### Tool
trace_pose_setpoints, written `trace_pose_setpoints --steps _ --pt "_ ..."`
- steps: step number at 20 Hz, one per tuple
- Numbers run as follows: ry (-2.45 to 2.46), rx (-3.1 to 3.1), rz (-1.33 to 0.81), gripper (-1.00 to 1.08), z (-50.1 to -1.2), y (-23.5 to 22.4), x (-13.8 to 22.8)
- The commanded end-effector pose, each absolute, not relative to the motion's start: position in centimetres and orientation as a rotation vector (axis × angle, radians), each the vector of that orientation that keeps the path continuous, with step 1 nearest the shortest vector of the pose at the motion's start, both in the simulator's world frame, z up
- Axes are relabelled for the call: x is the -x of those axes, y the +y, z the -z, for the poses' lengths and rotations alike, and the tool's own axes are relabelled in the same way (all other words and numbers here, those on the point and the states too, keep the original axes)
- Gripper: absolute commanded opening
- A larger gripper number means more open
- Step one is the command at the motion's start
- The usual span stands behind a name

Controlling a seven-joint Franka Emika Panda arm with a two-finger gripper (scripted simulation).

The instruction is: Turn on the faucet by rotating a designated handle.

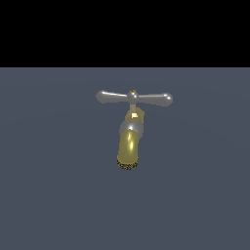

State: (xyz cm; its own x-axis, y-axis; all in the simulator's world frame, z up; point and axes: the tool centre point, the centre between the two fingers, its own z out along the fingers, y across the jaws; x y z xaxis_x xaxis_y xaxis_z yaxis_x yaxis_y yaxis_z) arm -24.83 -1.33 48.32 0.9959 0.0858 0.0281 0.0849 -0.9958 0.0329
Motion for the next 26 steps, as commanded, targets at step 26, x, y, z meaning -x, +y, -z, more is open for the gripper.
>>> trace_pose_setpoints --steps 26 --pt "1.037 -2.943 -0.025 -1.00 -35.6 -9.0 19.3"
